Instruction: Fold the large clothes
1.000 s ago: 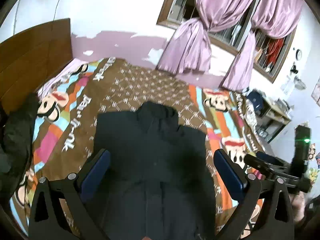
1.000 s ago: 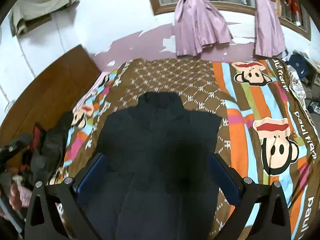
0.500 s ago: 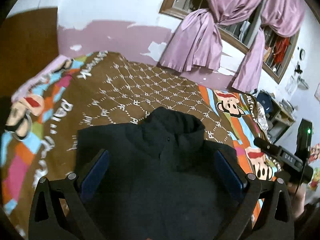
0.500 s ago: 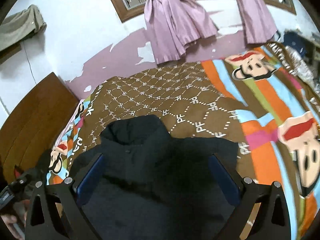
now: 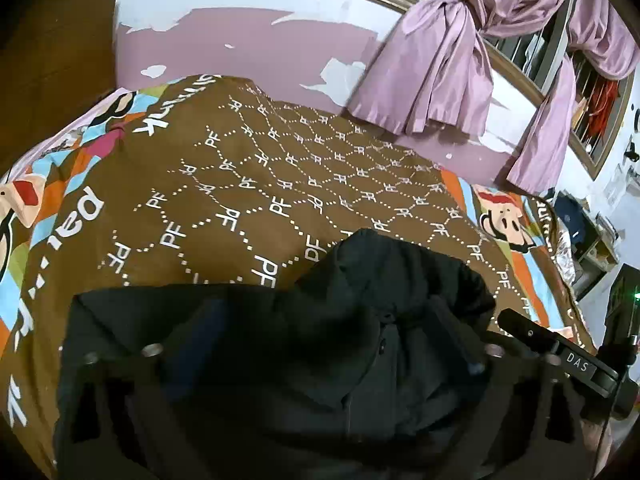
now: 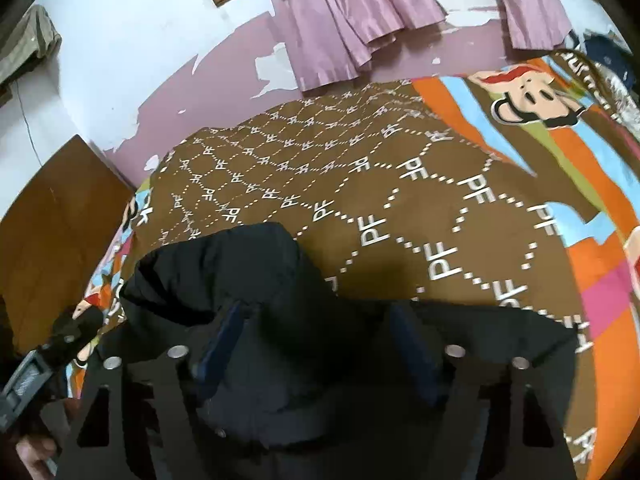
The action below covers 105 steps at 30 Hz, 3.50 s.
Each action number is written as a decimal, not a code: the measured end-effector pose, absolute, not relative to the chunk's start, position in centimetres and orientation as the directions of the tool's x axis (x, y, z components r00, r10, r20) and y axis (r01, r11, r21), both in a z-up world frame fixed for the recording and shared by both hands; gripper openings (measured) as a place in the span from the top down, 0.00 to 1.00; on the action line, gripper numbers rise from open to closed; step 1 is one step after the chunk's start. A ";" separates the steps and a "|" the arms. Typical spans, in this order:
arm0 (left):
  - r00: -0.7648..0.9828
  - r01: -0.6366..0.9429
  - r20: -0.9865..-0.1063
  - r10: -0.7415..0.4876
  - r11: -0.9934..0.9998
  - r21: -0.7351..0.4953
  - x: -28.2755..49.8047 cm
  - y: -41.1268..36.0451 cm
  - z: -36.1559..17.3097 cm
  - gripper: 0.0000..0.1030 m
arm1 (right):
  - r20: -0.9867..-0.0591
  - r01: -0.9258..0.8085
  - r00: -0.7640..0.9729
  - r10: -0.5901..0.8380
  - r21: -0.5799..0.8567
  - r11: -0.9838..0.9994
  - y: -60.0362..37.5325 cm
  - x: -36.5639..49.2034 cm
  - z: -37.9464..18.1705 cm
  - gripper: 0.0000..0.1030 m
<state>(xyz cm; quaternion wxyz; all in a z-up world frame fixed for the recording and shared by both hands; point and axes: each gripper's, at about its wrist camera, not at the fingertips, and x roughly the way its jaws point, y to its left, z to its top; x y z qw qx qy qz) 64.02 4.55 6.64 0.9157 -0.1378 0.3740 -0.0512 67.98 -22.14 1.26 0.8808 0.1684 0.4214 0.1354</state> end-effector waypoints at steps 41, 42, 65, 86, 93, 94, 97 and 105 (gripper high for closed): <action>0.684 -0.021 -0.677 -0.273 0.919 -0.393 54.3 9.4 0.9 0.99 | -0.585 -0.227 0.609 0.536 0.519 0.824 -26.1 57.1 -2.8 0.92; 0.684 -0.020 -0.676 -0.275 0.919 -0.394 54.3 9.3 0.9 0.99 | -0.556 -0.240 0.629 0.543 0.525 0.816 -26.4 56.4 -2.1 0.92; 0.803 0.134 -0.511 -0.305 0.930 -0.344 49.9 7.2 4.2 0.97 | -0.653 -0.236 0.282 0.703 0.663 0.710 -22.2 63.7 -7.8 1.00; 0.549 0.150 -0.774 -0.315 0.948 -0.280 57.2 0.5 -1.4 0.99 | -0.749 -0.190 0.540 0.384 0.335 0.923 -20.7 61.4 -5.2 1.00; 0.551 0.152 -0.778 -0.300 0.953 -0.261 56.9 0.6 -1.8 0.99 | -0.755 -0.197 0.506 0.416 0.369 0.908 -20.4 61.8 -6.0 0.98; 0.564 0.159 -0.761 -0.320 0.947 -0.281 56.6 0.9 -1.8 0.99 | -0.724 -0.210 0.515 0.459 0.412 0.887 -20.8 61.5 -5.4 0.94; 0.576 0.171 -0.703 -0.417 0.902 -0.395 56.2 2.6 -2.3 0.99 | -0.669 -0.297 0.520 0.530 0.440 0.847 -19.5 61.0 -3.1 0.94; 0.566 0.161 -0.680 -0.466 0.871 -0.464 56.3 3.5 -2.3 0.99 | -0.784 -0.385 0.332 0.524 0.394 0.835 -12.9 62.6 -6.2 1.00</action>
